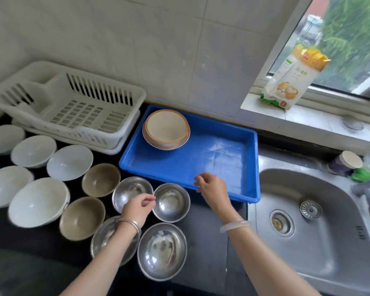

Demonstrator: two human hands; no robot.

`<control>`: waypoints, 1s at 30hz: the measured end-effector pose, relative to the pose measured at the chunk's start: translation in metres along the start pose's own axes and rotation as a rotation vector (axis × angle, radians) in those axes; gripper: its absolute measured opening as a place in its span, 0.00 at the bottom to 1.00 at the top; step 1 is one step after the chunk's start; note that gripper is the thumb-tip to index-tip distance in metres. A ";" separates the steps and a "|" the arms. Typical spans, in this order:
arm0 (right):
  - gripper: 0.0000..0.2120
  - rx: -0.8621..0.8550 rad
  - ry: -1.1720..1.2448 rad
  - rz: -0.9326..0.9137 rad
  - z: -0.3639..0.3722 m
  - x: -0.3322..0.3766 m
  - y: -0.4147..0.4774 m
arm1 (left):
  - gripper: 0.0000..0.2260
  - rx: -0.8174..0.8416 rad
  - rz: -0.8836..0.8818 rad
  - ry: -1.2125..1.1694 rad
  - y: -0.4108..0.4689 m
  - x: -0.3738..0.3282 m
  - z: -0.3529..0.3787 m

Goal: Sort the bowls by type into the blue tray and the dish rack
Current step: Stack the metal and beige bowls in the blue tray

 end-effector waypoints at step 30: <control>0.11 0.025 0.106 0.226 -0.011 -0.050 -0.058 | 0.08 0.037 0.058 0.321 -0.021 0.021 0.026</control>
Point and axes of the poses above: each hand's wrist, its own y-axis towards the middle knuckle, its own z-axis out of the palm, x = y × z, the point moved 5 cm from there along y, towards the middle knuckle, and after that the axes turned 4 degrees about y, right-handed, at the moved point
